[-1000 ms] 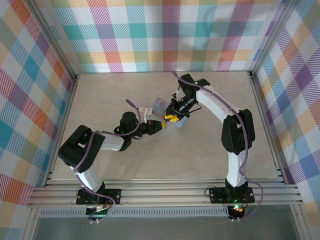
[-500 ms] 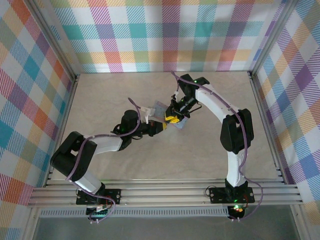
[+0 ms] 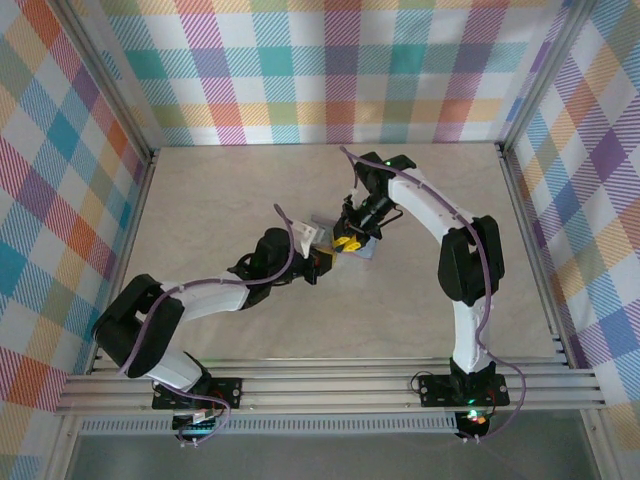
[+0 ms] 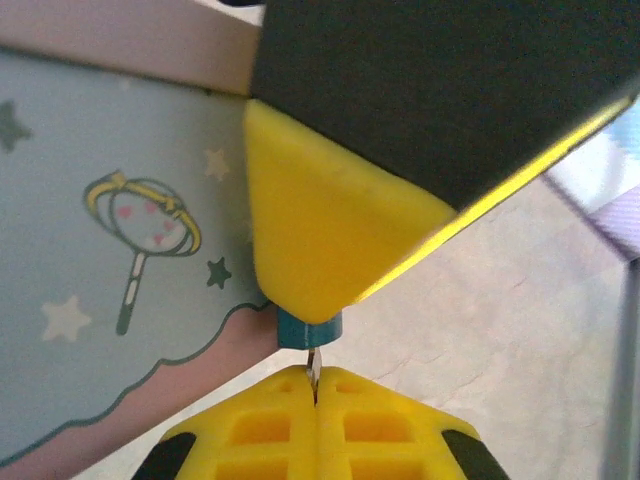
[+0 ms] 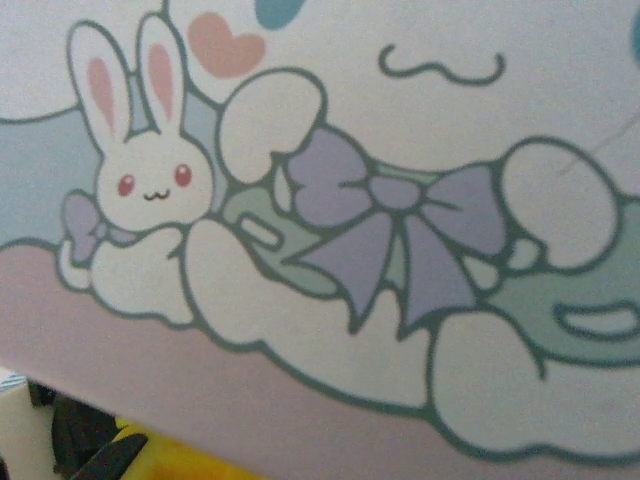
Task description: Unlock the padlock with the key
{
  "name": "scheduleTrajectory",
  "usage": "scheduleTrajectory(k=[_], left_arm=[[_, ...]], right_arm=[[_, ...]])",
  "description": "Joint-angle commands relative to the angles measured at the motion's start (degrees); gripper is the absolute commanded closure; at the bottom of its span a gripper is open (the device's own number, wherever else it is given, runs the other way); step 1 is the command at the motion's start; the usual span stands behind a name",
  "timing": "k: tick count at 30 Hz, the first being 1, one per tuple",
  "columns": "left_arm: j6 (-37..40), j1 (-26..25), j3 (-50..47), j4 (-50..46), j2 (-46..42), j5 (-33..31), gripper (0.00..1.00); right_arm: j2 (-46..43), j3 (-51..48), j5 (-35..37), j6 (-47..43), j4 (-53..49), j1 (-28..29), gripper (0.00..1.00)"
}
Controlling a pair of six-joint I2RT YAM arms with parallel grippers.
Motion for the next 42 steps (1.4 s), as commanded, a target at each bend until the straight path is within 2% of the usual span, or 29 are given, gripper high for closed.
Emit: scheduleTrajectory(k=[1,2,5,8,12,15,17,26,30,34,35,40,42], left_arm=[[10.4,-3.7,3.3,-1.4,-3.0,-4.8,1.00],[12.1,-4.4,3.3,-2.4,-3.5,-6.4,1.00],[15.6,-5.8,3.1,-4.1,-4.4,-10.0,1.00],[16.0,-5.8,2.9,-4.3,-4.6,-10.7,1.00],[15.8,-5.9,1.3,-4.1,-5.3,-11.8,1.00],[15.8,-5.8,-0.1,-4.1,-6.1,-12.7,1.00],[16.1,-5.9,-0.8,-4.2,-6.6,-13.2,1.00],[17.8,-5.9,-2.4,-4.8,-9.0,-14.7,1.00],[19.6,-6.4,-2.6,-5.3,-9.1,-14.8,1.00],[21.2,-7.0,-2.6,-5.5,-9.4,-15.5,1.00],[21.5,-7.2,-2.6,-5.5,-9.4,-15.9,1.00],[21.3,-7.3,-3.6,-4.9,-9.7,-16.5,1.00],[21.1,-7.3,-4.4,-4.8,-10.3,-16.9,1.00]], right_arm=[[1.0,0.4,-3.4,-0.2,-0.3,1.8,0.99],[1.0,0.4,-3.5,0.1,-0.4,1.8,0.98],[0.8,0.6,-3.2,0.8,-0.3,1.9,0.86],[0.0,0.3,-2.8,2.3,1.1,2.1,0.69],[-1.0,-1.5,-2.0,4.2,3.9,2.9,0.60],[-1.3,-3.1,-1.7,5.2,5.4,3.5,0.58],[-1.4,-3.8,-1.6,5.9,6.4,3.9,0.58],[-1.2,-3.9,-0.3,9.1,8.9,5.3,0.72],[-1.1,-4.1,-0.2,9.8,8.9,5.8,0.89],[-1.1,-4.2,0.0,10.3,8.5,6.2,0.91],[-1.1,-4.2,0.1,10.4,8.4,6.3,0.89],[-2.5,-5.3,1.4,11.5,9.0,6.7,0.58],[-3.2,-6.1,1.7,12.1,9.7,6.9,0.52]])
